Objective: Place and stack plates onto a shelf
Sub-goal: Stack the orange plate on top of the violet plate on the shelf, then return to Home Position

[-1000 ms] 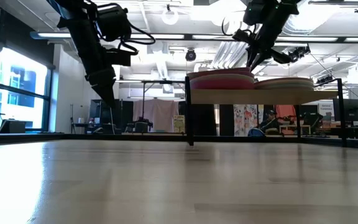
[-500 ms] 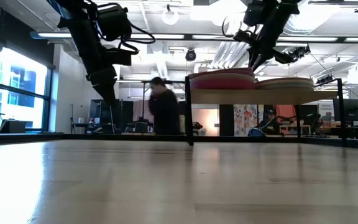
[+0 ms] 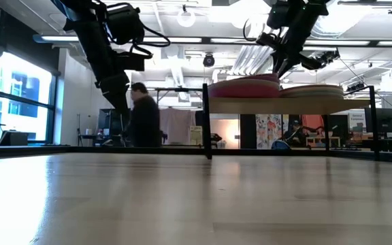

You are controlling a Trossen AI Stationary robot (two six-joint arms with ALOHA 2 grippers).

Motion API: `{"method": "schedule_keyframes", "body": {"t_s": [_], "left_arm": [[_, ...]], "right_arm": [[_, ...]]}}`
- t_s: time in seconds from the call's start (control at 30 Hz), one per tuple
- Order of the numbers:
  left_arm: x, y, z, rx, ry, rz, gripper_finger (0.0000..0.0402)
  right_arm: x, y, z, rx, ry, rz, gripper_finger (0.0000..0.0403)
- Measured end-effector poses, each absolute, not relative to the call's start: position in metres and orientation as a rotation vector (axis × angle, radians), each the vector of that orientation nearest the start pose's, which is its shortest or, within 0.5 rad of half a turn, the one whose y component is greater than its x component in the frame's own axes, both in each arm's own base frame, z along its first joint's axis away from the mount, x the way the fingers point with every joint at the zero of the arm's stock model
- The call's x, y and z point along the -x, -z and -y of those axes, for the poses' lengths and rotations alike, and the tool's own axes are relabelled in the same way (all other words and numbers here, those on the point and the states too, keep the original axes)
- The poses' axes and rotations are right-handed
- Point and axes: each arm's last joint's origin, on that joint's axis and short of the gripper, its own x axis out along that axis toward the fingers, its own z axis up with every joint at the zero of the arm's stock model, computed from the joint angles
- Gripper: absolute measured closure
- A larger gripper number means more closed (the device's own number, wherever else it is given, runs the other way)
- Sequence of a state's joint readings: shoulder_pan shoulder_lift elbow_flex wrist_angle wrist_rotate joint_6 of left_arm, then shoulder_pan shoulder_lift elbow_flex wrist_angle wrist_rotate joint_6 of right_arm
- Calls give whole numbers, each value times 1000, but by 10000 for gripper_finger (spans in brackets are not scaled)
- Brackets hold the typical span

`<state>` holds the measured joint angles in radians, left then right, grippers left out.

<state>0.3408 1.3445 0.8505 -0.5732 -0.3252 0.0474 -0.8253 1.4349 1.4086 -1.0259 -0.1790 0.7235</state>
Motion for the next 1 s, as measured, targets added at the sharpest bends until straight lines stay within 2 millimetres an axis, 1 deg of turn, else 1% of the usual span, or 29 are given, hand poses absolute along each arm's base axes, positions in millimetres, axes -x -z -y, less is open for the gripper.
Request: {"method": "schedule_keyframes", "body": {"t_s": [0.2, 0.33, 0.53, 0.67, 0.87, 1.0], "left_arm": [[-233, -214, -93, -24, -581, -1097, 273], [-233, -214, -93, -24, -580, -1097, 273], [-233, -214, -93, -24, -580, -1097, 273], [-233, -214, -93, -24, -580, -1097, 273], [-233, -214, -93, 7, -600, -1086, 273], [-230, -220, -91, 66, -602, -1046, 273]], "right_arm": [[-192, -335, 201, -1168, 946, -703, 334], [-192, -335, 201, -1177, 930, -703, 311], [-188, -339, 198, -1217, 860, -697, 304], [-182, -344, 194, -1220, 862, -692, 304], [-173, -350, 191, -1192, 862, -678, 304], [-172, -352, 190, -1150, 839, -688, 304]]}}
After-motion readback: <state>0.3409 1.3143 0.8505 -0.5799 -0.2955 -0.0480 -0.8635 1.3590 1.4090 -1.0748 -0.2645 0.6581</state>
